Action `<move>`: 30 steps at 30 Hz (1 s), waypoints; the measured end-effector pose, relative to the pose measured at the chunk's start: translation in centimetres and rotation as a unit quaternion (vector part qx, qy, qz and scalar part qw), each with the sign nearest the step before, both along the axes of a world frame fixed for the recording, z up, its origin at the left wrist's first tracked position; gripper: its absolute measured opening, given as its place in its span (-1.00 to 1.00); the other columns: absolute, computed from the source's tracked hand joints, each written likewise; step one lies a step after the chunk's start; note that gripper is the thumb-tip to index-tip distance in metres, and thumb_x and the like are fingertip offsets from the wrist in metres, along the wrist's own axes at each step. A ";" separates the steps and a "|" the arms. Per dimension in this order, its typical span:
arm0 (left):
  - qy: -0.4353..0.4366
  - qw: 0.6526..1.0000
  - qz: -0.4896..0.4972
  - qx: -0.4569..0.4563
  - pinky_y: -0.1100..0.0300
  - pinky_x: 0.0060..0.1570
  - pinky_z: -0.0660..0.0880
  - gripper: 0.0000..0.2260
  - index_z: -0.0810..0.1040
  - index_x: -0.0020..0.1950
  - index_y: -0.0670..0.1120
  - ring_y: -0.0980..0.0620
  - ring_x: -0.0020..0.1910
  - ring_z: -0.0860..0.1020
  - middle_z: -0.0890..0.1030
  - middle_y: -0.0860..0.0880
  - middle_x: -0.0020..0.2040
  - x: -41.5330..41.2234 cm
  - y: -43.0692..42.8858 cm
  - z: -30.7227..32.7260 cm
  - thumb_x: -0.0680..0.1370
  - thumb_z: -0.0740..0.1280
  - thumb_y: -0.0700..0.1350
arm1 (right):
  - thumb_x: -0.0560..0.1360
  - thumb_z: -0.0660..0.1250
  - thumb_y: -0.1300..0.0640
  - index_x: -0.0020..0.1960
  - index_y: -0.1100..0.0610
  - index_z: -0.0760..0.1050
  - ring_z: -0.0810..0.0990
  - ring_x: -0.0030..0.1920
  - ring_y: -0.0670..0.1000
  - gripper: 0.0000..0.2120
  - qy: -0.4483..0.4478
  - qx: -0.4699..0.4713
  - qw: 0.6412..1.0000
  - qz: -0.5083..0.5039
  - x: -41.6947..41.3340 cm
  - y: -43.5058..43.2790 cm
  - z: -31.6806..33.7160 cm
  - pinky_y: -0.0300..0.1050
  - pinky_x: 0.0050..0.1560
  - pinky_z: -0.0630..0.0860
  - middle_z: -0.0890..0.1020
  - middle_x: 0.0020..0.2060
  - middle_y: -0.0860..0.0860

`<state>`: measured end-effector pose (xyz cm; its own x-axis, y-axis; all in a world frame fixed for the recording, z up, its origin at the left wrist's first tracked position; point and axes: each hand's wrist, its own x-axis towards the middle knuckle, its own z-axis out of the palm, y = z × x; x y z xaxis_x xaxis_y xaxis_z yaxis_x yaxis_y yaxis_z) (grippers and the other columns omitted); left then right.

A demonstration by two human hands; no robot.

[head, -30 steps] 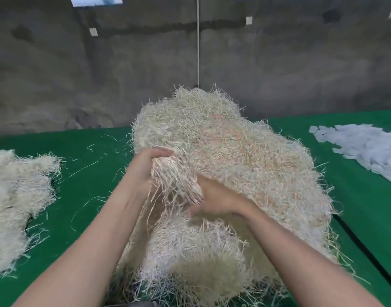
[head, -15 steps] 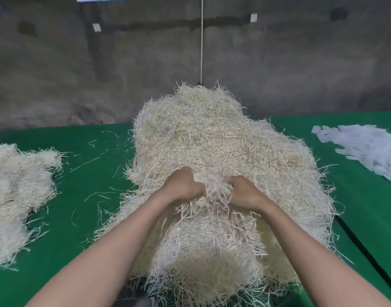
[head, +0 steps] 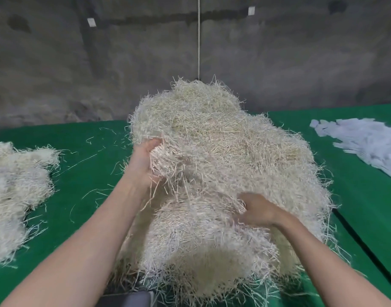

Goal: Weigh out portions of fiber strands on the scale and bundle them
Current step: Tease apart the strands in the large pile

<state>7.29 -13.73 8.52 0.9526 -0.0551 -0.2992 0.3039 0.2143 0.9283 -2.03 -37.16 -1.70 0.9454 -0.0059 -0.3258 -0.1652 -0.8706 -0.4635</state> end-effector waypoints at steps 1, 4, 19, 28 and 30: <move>0.001 1.000 -0.011 0.015 -0.24 0.35 0.21 -0.42 0.32 0.38 -0.01 -0.28 0.41 0.22 0.18 -0.18 0.49 -0.2 -0.2 -0.1 0.37 0.37 -0.03 | 0.39 0.43 -0.10 0.15 0.03 0.41 0.52 0.03 -0.04 -0.58 -0.028 0.035 0.999 -0.002 0.3 0.2 1.4 -0.13 0.06 0.52 0.49 0.02 -0.13; -0.004 1.000 -0.004 0.005 -0.31 0.33 0.20 -0.75 0.42 0.01 0.04 -0.29 0.42 0.21 0.18 -0.17 0.50 -0.9 -0.5 -0.1 0.37 0.37 -0.06 | 0.26 0.46 -0.17 0.35 -0.12 0.26 0.48 0.11 -0.12 -0.27 -0.186 0.124 0.975 -0.011 1.4 2.2 6.3 -0.27 0.00 0.46 0.45 0.07 -0.23; -0.360 0.770 -0.234 0.471 -0.08 0.33 0.33 -0.33 0.45 0.25 -0.11 -0.11 0.25 0.45 0.50 -0.13 0.21 -1.6 -1.9 -5.1 0.25 0.44 0.20 | 0.48 0.16 0.34 -0.24 0.16 0.32 0.40 -0.36 -0.06 -0.83 -0.236 0.012 0.970 0.056 3.8 9.1 8.3 -0.24 -0.40 0.26 0.40 -0.34 -0.01; -0.068 0.985 -0.137 0.083 0.24 -0.15 0.52 -0.78 0.53 0.18 -0.12 0.16 0.00 0.57 0.57 -0.01 0.13 0.7 0.0 -2.7 0.56 0.28 -0.10 | 0.49 0.33 0.29 -0.02 0.12 0.49 0.53 -0.30 -0.17 -0.88 -0.209 0.327 0.919 -0.065 2.9 4.7 6.4 -0.37 -0.32 0.47 0.55 -0.18 -0.01; -0.021 0.992 -0.121 -0.018 0.28 -0.32 0.56 -0.82 0.52 0.16 -0.11 0.26 -0.07 0.52 0.56 -0.03 0.11 0.5 0.7 -2.7 0.61 0.19 -0.14 | 0.53 0.28 0.24 -0.03 0.25 0.54 0.49 -0.42 -0.14 -0.90 -0.164 0.380 0.905 -0.098 2.5 4.8 4.1 -0.31 -0.36 0.44 0.58 -0.24 0.01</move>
<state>7.75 -13.00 5.86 0.9221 -0.2927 -0.2531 0.3114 0.1730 0.9344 0.43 -32.40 2.40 0.9970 -0.0772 -0.0077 -0.0268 -0.2490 -0.9681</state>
